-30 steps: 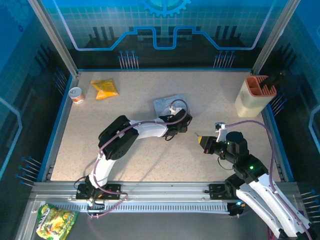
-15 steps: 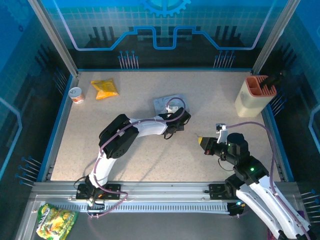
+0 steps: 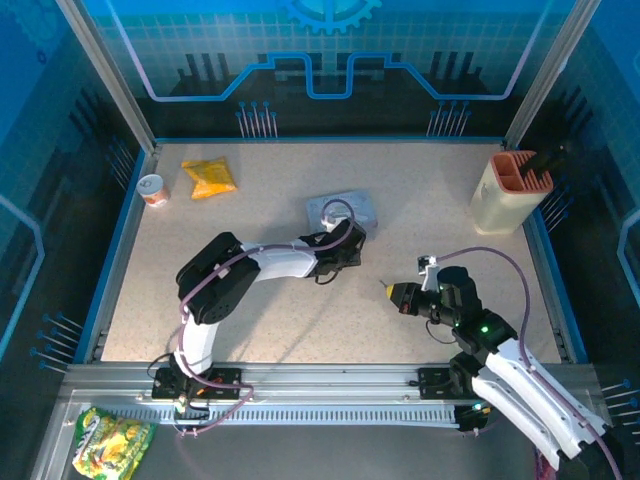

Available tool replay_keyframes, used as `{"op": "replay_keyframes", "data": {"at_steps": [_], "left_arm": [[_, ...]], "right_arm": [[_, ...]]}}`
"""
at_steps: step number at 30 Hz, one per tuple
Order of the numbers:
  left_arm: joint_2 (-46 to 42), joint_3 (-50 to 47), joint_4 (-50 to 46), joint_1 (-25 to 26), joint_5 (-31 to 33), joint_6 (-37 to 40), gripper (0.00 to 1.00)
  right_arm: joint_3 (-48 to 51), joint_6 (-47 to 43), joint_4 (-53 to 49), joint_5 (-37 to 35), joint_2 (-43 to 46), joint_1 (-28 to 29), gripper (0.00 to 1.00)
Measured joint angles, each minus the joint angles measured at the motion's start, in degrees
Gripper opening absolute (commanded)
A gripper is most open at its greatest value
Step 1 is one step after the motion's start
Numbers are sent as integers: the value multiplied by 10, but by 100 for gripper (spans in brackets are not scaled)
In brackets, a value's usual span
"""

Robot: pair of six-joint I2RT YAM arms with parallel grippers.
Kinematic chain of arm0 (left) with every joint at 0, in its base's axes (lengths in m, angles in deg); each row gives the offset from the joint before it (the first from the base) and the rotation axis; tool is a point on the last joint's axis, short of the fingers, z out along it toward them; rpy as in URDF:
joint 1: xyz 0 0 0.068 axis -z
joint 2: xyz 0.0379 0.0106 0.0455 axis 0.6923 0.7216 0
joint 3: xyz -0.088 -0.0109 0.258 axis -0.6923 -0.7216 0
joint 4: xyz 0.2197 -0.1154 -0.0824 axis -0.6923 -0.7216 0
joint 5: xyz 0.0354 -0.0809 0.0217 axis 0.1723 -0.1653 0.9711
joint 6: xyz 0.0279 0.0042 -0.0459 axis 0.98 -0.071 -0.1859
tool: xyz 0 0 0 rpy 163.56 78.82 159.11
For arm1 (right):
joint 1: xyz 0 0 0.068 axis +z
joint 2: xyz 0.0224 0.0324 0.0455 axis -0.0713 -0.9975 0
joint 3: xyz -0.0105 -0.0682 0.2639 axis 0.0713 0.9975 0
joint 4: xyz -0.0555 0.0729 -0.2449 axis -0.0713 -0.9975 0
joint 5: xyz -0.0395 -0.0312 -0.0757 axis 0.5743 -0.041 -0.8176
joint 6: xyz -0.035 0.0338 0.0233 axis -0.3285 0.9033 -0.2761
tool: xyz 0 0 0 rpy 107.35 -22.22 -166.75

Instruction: Unlock the padlock with the key

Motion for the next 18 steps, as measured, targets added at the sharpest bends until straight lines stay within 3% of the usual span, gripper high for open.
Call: {"op": "replay_keyframes", "data": {"at_steps": [7, 18], "left_arm": [[-30, -64, 93, -18, -80, -24, 10], [-65, -174, 278, -31, -179, -144, 6]], "right_arm": [[21, 56, 68, 15, -49, 0, 0], [79, 176, 241, 41, -162, -5, 0]]}}
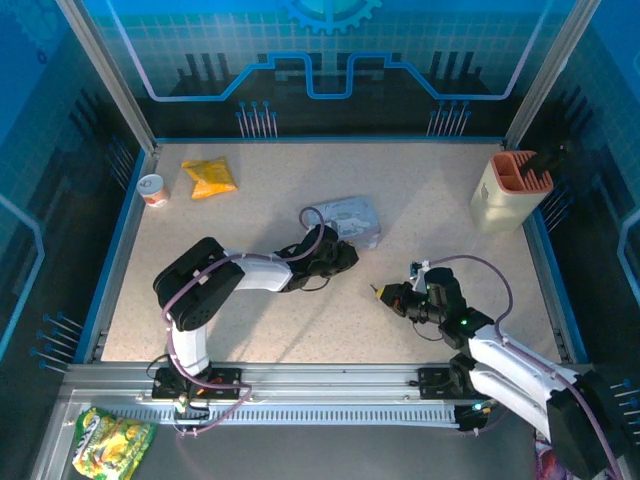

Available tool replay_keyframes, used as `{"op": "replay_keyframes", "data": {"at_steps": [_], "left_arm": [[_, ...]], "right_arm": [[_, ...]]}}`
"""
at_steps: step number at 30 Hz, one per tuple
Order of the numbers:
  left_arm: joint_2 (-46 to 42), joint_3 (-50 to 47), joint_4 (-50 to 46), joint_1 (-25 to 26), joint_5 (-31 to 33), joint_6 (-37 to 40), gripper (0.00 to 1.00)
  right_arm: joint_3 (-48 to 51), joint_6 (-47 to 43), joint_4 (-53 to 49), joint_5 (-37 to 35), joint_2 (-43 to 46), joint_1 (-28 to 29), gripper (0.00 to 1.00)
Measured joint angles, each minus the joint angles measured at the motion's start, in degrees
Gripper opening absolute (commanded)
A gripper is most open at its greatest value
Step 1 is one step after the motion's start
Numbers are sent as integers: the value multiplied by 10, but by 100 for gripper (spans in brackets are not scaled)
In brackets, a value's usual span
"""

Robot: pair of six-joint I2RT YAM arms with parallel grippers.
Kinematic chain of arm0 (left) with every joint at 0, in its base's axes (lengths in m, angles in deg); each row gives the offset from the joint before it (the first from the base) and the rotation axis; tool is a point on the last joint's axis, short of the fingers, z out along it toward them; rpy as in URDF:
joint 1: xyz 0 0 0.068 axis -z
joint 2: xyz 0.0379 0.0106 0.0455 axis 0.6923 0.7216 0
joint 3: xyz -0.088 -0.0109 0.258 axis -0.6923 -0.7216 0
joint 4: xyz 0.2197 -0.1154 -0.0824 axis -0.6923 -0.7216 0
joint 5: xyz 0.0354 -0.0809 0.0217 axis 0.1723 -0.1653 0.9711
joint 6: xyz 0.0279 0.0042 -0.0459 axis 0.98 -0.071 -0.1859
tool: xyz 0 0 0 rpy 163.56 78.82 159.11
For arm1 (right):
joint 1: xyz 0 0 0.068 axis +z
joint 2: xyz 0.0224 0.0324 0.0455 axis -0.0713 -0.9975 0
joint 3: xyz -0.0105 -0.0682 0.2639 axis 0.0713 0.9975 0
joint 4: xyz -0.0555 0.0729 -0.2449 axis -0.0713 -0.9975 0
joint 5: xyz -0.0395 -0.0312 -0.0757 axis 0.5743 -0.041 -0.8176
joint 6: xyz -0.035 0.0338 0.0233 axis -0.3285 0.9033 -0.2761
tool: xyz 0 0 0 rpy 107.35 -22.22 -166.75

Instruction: Unlock the padlock with the key

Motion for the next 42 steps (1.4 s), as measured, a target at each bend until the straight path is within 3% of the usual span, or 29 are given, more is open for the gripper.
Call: {"op": "replay_keyframes", "data": {"at_steps": [7, 10, 14, 29, 42], "left_arm": [[-8, -64, 124, 3, -21, -78, 3], [-11, -77, 147, 4, -23, -96, 2], [-22, -84, 169, 9, -25, -113, 1], [-37, -104, 222, 34, -16, -166, 0], [-37, -113, 275, 42, 2, -198, 0]], "right_arm": [[2, 32, 97, 43, -73, -38, 0], [2, 46, 143, 75, -118, -72, 0], [2, 65, 197, 105, -158, -76, 0], [1, 146, 326, 130, -212, -76, 0], [1, 164, 313, 127, -165, -76, 0]]}}
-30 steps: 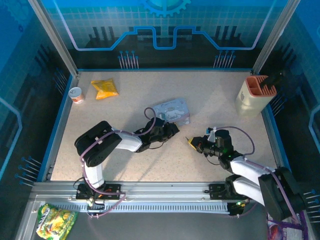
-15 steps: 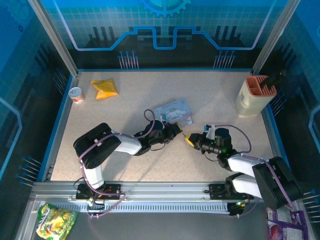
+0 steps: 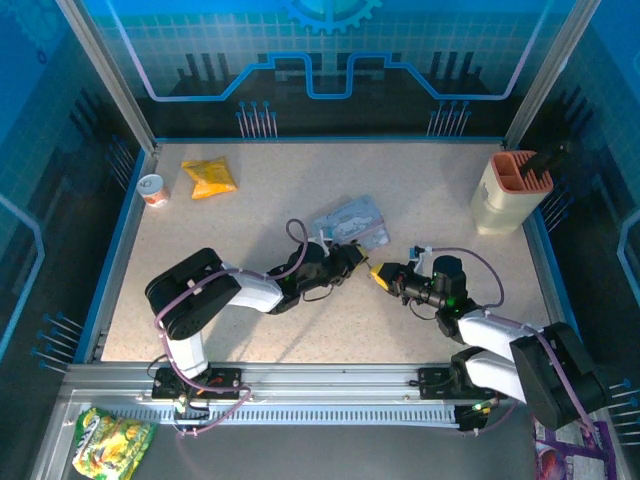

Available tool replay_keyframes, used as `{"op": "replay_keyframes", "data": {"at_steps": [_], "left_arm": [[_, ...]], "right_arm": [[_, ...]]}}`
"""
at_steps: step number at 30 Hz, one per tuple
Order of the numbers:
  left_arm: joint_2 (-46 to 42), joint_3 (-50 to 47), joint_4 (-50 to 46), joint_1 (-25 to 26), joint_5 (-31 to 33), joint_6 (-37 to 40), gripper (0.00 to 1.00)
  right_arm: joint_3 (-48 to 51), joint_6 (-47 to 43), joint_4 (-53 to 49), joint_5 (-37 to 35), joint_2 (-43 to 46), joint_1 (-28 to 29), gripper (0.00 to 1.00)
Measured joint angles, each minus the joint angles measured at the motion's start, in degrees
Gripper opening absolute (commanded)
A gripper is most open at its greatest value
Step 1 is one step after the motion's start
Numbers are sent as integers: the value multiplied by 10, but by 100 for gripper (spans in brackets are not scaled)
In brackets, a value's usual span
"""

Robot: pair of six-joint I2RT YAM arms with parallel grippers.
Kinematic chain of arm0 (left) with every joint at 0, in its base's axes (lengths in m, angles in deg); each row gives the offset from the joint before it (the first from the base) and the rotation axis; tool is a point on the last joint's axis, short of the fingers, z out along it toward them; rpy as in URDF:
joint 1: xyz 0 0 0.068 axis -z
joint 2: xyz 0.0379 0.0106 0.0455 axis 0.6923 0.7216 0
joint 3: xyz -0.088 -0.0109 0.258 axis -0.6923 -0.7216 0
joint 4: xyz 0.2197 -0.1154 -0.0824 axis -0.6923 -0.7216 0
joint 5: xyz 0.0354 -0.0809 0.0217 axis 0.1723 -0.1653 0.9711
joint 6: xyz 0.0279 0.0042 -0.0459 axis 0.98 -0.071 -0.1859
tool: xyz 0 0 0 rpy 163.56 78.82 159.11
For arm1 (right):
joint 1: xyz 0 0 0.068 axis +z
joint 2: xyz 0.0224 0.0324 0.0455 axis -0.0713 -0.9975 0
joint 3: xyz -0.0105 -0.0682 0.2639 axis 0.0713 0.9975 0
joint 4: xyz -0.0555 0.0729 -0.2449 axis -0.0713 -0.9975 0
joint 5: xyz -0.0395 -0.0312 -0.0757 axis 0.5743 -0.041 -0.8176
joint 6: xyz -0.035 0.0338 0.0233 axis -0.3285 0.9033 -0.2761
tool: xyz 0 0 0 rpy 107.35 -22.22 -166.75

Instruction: Unlock the padlock with the key

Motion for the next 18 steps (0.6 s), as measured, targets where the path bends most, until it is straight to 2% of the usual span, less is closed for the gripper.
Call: {"op": "replay_keyframes", "data": {"at_steps": [18], "left_arm": [[0, 0, 9, 10, 22, -9, 0]], "right_arm": [[0, 30, 16, -2, -7, 0, 0]]}}
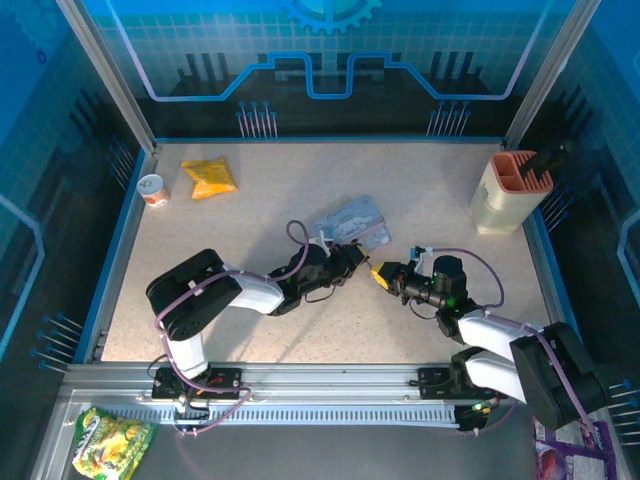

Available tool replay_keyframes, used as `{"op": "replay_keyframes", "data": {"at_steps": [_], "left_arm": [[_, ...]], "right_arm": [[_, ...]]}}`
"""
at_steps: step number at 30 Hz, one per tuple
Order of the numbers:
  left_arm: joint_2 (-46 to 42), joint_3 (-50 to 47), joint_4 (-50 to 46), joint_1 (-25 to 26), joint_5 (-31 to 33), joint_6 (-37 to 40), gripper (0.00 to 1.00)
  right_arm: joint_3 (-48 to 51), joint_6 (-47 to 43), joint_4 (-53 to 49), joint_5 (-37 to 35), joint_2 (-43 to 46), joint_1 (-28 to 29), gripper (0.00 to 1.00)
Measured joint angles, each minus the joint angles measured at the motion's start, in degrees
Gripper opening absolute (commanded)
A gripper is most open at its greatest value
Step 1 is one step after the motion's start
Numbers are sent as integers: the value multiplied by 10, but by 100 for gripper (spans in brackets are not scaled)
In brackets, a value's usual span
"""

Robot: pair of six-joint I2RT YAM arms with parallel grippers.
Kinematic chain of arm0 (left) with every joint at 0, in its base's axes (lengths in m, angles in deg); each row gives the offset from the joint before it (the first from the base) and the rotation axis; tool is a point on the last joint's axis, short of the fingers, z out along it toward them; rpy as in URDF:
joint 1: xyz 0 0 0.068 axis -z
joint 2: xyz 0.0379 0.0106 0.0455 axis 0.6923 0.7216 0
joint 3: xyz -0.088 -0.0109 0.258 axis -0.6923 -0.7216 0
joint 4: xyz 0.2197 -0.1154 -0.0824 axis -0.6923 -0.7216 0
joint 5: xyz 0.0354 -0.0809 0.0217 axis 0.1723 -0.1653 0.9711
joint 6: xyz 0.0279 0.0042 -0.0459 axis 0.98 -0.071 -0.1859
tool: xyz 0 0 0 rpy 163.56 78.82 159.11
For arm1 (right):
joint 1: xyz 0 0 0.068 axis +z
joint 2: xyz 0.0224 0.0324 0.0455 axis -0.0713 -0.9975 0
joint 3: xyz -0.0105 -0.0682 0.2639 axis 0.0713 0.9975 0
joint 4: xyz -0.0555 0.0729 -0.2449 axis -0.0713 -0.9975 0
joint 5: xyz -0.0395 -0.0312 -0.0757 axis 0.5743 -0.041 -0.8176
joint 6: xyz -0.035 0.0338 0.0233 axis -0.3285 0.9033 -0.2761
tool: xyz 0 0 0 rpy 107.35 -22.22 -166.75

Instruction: Unlock the padlock with the key

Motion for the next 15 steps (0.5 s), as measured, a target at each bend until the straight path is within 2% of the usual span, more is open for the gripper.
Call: {"op": "replay_keyframes", "data": {"at_steps": [9, 15], "left_arm": [[0, 0, 0, 7, 19, -4, 0], [0, -7, 0, 12, 33, -4, 0]], "right_arm": [[0, 12, 9, 4, -9, -3, 0], [0, 37, 40, 25, -45, -9, 0]]}}
